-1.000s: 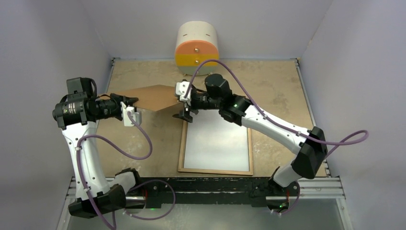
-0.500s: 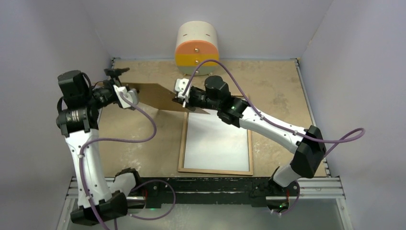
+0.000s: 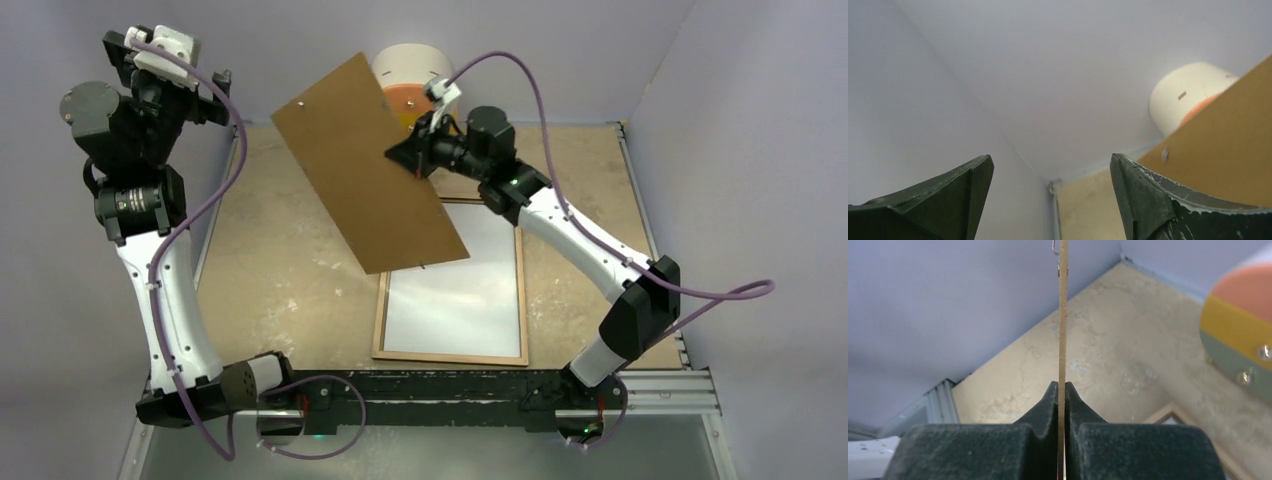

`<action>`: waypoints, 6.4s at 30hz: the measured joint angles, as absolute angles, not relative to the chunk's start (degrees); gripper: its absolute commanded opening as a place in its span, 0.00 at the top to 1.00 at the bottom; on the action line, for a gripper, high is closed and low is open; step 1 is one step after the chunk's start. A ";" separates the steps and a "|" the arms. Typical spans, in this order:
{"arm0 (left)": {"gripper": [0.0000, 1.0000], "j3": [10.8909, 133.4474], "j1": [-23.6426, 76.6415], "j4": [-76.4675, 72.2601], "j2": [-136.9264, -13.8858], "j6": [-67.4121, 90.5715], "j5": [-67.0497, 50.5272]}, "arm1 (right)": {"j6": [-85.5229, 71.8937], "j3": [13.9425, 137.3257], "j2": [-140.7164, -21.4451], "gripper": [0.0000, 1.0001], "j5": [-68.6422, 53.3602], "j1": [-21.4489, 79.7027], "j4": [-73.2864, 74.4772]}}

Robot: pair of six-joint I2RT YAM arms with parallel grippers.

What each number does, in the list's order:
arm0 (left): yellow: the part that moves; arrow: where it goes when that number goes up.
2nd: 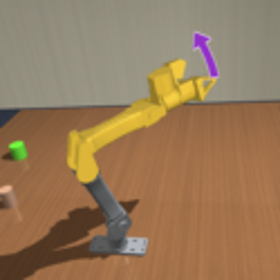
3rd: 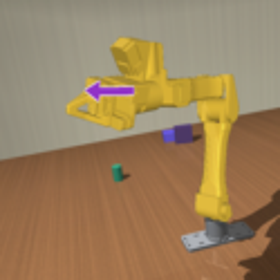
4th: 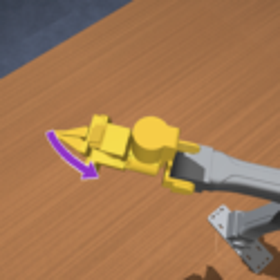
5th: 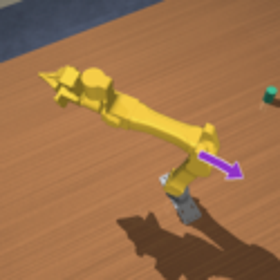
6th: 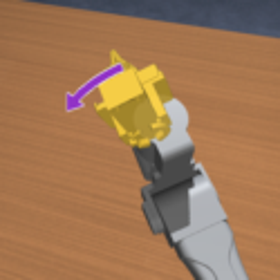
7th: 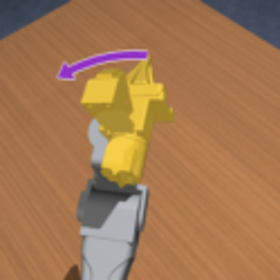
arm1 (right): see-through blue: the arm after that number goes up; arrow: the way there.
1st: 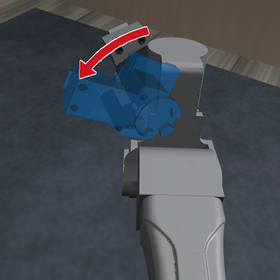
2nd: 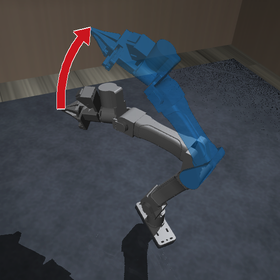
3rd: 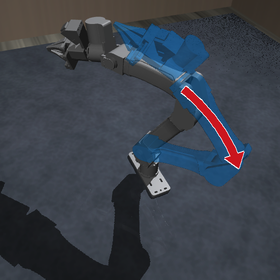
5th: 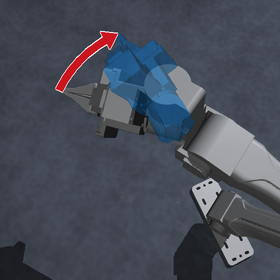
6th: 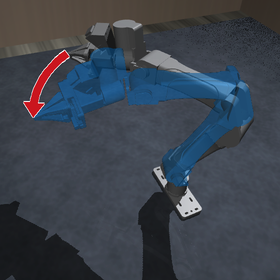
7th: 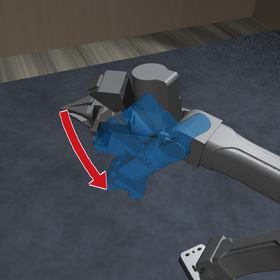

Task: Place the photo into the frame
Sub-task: Turn over the photo frame item at the center of the board, then adjust the photo frame item, then place the photo frame item in the photo frame.

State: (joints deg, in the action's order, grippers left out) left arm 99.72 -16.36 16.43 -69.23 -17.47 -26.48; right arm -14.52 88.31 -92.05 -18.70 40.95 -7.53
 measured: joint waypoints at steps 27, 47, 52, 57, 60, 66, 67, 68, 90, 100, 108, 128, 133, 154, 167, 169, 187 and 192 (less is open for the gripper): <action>0.02 75.13 -11.03 47.40 -73.43 -33.36 -33.47 | -67.92 35.57 -67.92 1.00 -31.00 21.89 -28.80; 0.00 84.40 43.24 59.46 -64.73 -47.59 -32.62 | -77.80 41.54 -62.76 1.00 -6.68 27.68 -30.41; 0.00 83.59 47.16 60.49 -64.90 -48.36 -30.13 | -77.93 45.45 -66.46 1.00 -4.12 30.28 -31.16; 0.00 83.53 48.73 62.39 -64.12 -50.22 -28.82 | -78.00 45.65 -67.88 1.00 -3.40 30.63 -31.14; 0.00 82.15 48.97 62.65 -62.61 -50.83 -28.27 | -78.06 45.65 -68.27 1.00 -2.48 30.63 -31.11; 0.00 76.90 49.82 61.58 -59.31 -52.47 -26.44 | -78.74 45.91 -68.38 1.00 -2.00 30.74 -30.98; 0.00 76.01 49.95 61.10 -58.89 -52.88 -25.82 | -78.78 46.13 -68.58 1.00 -2.02 30.74 -30.94; 0.00 75.18 49.95 60.51 -58.52 -53.32 -25.08 | -78.87 46.41 -68.79 1.00 -2.02 30.76 -30.94; 0.00 71.11 49.98 54.48 -54.68 -55.00 -15.33 | -78.59 46.52 -66.30 1.00 -4.27 31.11 -30.24; 0.00 70.57 50.06 55.20 -52.49 -52.80 -14.79 | -78.41 44.40 -61.25 1.00 -6.59 31.05 -29.67; 0.00 70.57 50.06 56.93 -52.47 -51.37 -17.15 | -78.08 42.74 -57.52 1.00 -7.22 30.85 -25.67; 0.00 67.81 50.06 59.22 -49.17 -48.31 -15.92 | -71.75 42.76 -62.83 1.00 -29.76 11.38 -15.53; 0.00 65.34 49.19 57.21 -51.03 -44.47 -13.52 | -65.56 42.30 -62.33 1.00 -35.53 9.80 -11.49; 0.00 59.79 13.06 39.18 -74.85 -40.05 -18.87 | -54.48 34.72 -66.37 1.00 -42.96 3.49 -12.12; 0.00 54.59 12.97 31.33 -78.56 -37.01 -20.27 | -56.23 30.13 -71.75 1.00 -45.84 2.44 -23.11; 0.00 54.39 12.97 30.83 -78.76 -36.58 -20.40 | -56.86 29.61 -72.86 1.00 -46.06 2.44 -24.95; 0.00 52.60 12.97 27.62 -81.36 -35.55 -21.69 | -60.05 27.27 -79.44 1.00 -46.72 1.28 -34.85; 0.00 52.21 12.97 27.14 -81.54 -35.57 -22.17 | -60.40 26.04 -80.34 1.00 -47.72 0.69 -36.53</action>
State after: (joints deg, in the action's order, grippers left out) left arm 52.21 12.97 27.14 -81.54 -35.57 -22.17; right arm -60.40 26.04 -80.34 -47.72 0.69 -36.53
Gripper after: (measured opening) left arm 0.998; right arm 0.012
